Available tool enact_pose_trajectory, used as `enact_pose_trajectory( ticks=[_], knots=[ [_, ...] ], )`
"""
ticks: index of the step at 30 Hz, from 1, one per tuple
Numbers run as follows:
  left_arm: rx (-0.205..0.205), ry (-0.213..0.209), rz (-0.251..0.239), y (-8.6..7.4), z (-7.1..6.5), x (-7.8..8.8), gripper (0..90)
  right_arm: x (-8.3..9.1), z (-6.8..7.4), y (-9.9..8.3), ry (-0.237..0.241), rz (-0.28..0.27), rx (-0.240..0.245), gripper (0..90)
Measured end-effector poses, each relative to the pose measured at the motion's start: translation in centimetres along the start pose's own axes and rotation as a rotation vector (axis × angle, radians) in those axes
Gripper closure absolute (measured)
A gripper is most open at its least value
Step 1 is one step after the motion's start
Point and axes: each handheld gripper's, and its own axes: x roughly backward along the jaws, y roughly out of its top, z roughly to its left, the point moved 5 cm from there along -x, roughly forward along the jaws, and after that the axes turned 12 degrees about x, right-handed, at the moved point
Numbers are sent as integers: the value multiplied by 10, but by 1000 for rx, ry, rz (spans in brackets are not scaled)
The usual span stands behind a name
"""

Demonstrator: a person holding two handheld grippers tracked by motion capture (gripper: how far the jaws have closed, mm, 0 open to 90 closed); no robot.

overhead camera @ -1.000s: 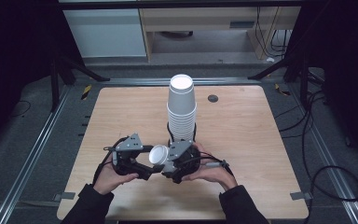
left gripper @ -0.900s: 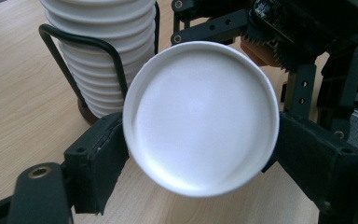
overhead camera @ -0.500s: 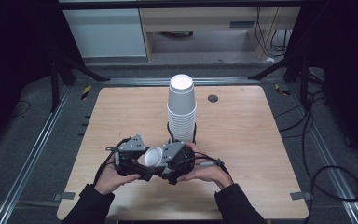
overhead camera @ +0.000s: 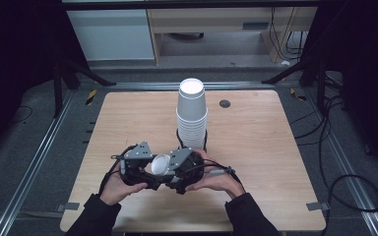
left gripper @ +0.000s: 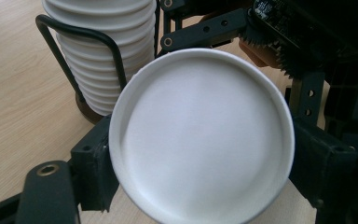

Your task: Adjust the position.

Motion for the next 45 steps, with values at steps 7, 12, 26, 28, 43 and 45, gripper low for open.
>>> enact_pose_trajectory(
  ticks=[7,12,26,28,43,45],
  knots=[
    [-3,1,-2,0,0,1,222,-2,-1,0,3,-1,-8,138],
    [-3,-1,-15,1,-1,3,229,-2,-2,0,0,-5,-23,129],
    [3,6,-12,1,2,5,235,3,-6,1,-22,-31,-57,71],
    [0,16,-9,1,3,6,234,6,-6,1,-23,-35,-56,67],
    [31,46,-42,1,20,19,231,47,-13,-14,-105,-63,-103,58],
    [34,44,-55,2,21,20,230,59,-13,-22,-134,-89,-141,60]
  ],
)
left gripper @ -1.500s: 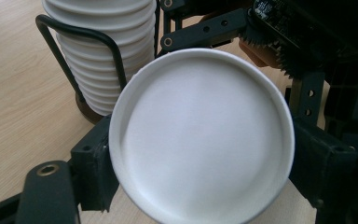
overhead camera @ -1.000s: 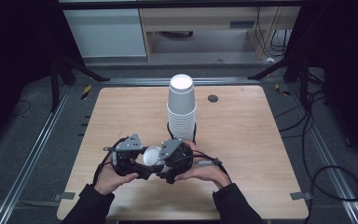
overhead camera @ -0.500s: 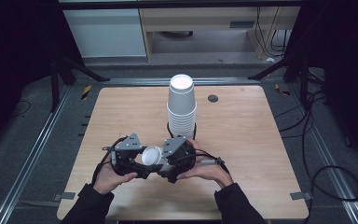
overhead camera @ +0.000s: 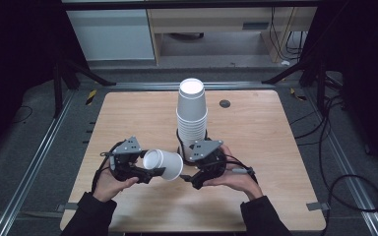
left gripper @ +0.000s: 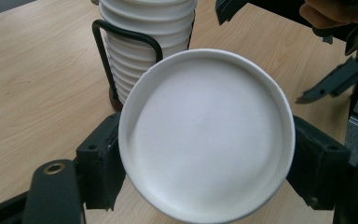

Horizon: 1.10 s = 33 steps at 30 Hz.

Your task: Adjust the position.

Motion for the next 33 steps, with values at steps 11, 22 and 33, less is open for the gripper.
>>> enact_pose_trajectory(
  ticks=[11,22,33],
  knots=[
    [6,-19,-86,5,-2,3,228,23,-2,-27,-56,-42,-98,63],
    [55,-96,-191,9,-2,5,227,29,-3,-34,-48,-115,-183,62],
    [55,-157,-241,12,-7,5,227,15,2,-29,-2,-179,-214,63]
  ],
)
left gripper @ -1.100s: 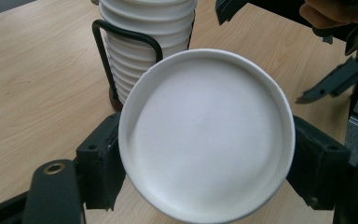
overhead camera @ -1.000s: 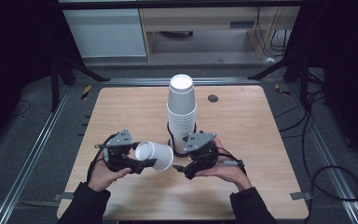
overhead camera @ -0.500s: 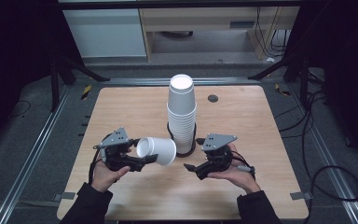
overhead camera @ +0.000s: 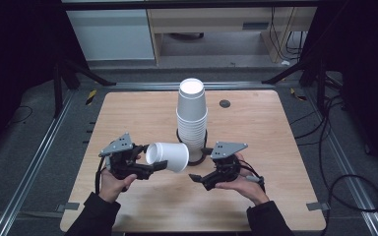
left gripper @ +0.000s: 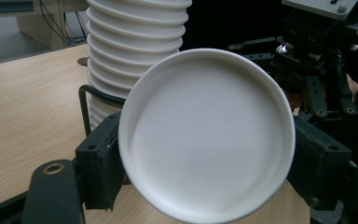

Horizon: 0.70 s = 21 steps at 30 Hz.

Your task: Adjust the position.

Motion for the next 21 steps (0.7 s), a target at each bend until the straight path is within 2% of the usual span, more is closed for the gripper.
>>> enact_pose_trajectory(
  ticks=[3,6,7,8,9,12,16,21],
  knots=[
    [4,-11,-9,1,-1,0,227,-1,1,1,9,-12,-4,63],
    [9,-48,-20,2,-5,0,227,0,2,2,29,-33,-7,62],
    [9,-48,-20,2,-5,0,227,0,2,2,29,-33,-7,62],
    [10,-67,-25,2,-7,0,227,0,2,4,41,-55,-17,62],
    [10,-67,-25,2,-7,0,227,0,2,4,41,-55,-17,62],
    [-6,-96,-17,2,-15,-2,227,2,5,7,84,-93,-22,58],
    [-21,-118,-3,1,-20,-4,227,0,9,8,119,-102,-11,54],
    [-31,-142,9,0,-25,-6,228,-2,12,8,140,-102,-5,52]
  ],
)
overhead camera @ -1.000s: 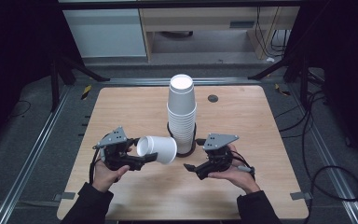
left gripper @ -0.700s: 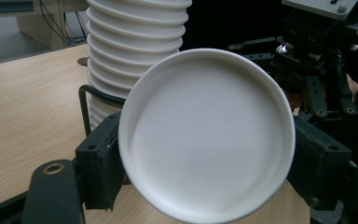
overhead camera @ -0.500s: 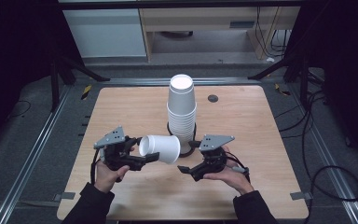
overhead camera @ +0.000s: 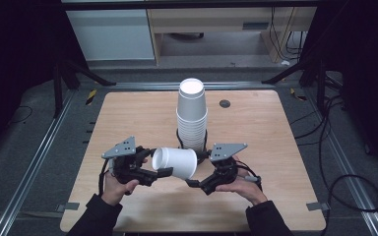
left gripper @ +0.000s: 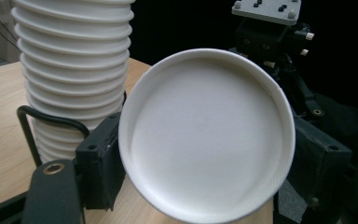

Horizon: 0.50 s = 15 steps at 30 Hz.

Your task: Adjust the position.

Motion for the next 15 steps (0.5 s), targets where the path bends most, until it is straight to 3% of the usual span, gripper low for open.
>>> enact_pose_trajectory(
  ticks=[15],
  knots=[
    [-23,-63,50,-6,-12,-12,229,-8,8,-1,86,-24,15,50]
  ],
)
